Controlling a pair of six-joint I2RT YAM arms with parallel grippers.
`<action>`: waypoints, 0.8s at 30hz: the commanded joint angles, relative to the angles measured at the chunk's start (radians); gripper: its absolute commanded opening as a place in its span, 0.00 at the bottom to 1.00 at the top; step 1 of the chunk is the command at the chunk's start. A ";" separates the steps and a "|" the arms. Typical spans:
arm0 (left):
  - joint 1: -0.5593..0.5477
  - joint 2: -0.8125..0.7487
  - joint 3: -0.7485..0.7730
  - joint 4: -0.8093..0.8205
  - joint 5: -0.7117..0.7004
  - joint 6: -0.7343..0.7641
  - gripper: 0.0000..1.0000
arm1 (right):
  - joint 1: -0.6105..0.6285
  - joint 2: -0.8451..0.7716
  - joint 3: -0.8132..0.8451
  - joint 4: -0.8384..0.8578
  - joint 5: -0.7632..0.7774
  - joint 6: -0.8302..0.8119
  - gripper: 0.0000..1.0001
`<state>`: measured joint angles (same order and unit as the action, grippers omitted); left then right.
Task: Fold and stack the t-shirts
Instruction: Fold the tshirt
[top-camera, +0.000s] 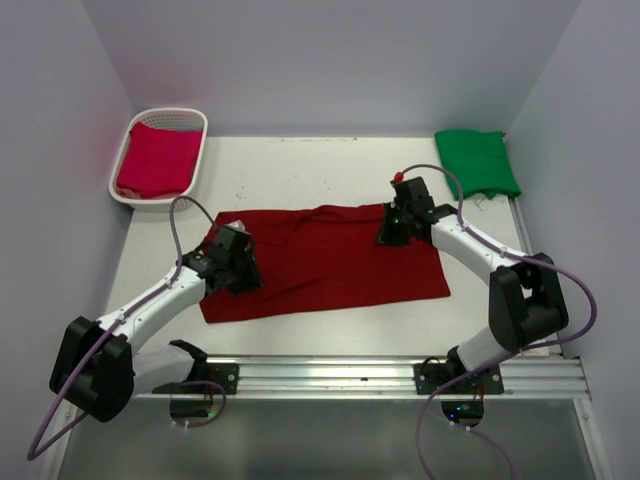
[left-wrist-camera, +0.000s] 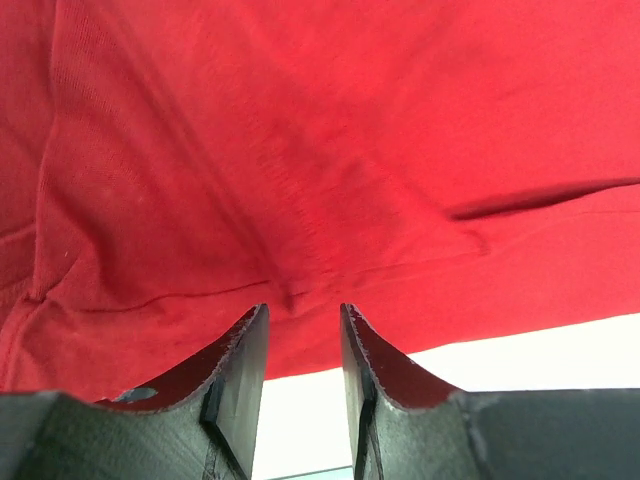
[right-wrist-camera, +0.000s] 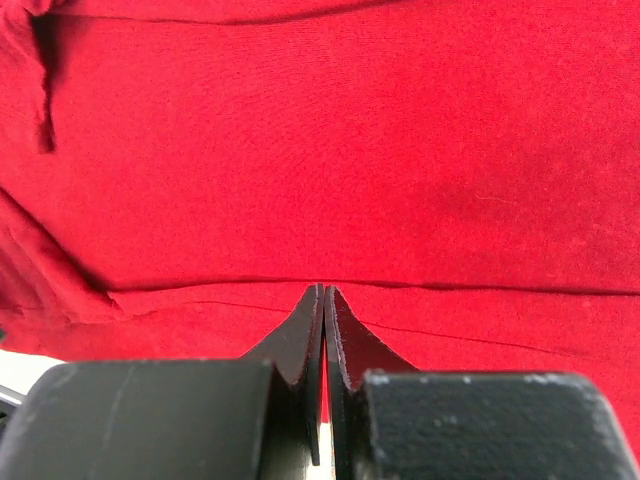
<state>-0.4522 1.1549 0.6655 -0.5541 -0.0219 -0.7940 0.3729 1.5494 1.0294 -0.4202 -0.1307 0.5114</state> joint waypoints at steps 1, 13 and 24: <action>-0.003 0.019 -0.035 0.029 0.013 -0.030 0.38 | 0.003 -0.006 0.003 0.024 0.000 -0.011 0.00; -0.003 0.091 -0.027 0.103 0.008 -0.007 0.37 | 0.003 -0.015 -0.022 0.023 0.028 -0.019 0.00; -0.003 0.141 -0.044 0.145 0.011 -0.010 0.34 | 0.001 -0.014 -0.022 0.021 0.040 -0.021 0.00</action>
<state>-0.4530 1.2999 0.6258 -0.4591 -0.0116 -0.8013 0.3729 1.5513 1.0088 -0.4179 -0.1127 0.5060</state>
